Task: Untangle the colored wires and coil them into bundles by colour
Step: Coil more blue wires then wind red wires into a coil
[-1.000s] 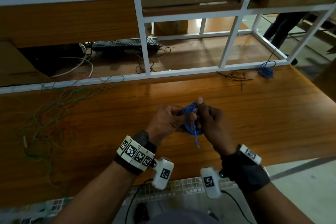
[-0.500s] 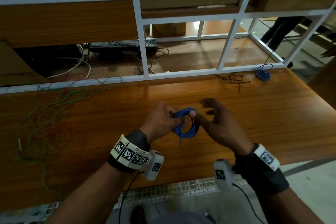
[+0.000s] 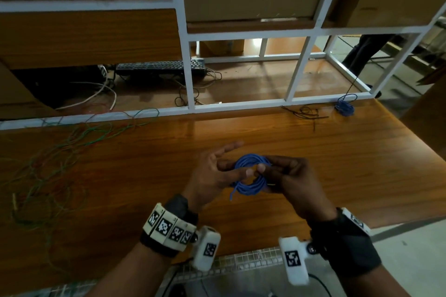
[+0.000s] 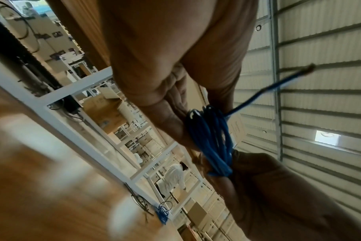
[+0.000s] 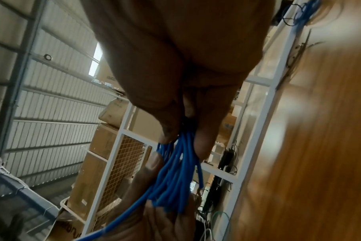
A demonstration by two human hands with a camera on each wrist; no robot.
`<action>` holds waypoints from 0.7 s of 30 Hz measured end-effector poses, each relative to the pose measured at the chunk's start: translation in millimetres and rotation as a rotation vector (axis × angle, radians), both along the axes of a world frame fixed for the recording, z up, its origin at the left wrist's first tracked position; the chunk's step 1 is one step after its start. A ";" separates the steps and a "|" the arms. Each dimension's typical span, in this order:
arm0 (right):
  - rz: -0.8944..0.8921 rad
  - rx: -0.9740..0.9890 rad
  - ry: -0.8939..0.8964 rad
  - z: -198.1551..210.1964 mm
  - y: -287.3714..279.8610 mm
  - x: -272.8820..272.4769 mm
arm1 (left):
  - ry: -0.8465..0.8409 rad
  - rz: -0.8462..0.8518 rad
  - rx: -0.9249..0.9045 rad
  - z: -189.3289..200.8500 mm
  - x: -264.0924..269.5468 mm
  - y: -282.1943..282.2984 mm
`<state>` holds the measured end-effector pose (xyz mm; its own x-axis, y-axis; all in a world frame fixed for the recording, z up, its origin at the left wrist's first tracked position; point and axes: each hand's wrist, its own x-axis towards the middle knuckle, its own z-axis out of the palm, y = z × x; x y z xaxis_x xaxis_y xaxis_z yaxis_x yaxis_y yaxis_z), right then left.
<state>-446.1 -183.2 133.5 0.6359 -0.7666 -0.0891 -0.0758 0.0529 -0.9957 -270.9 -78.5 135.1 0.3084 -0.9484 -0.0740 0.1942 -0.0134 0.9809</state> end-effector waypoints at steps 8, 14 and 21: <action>0.010 -0.004 0.034 -18.3 7.0 11.9 | -0.332 0.076 0.006 -17.7 15.3 1.0; 0.050 -0.301 0.088 -17.5 6.4 33.0 | -0.151 -0.009 0.030 -15.7 46.7 -1.6; -0.215 -0.312 0.129 -15.8 -4.6 47.2 | 0.050 -0.317 0.175 -12.0 75.7 -36.2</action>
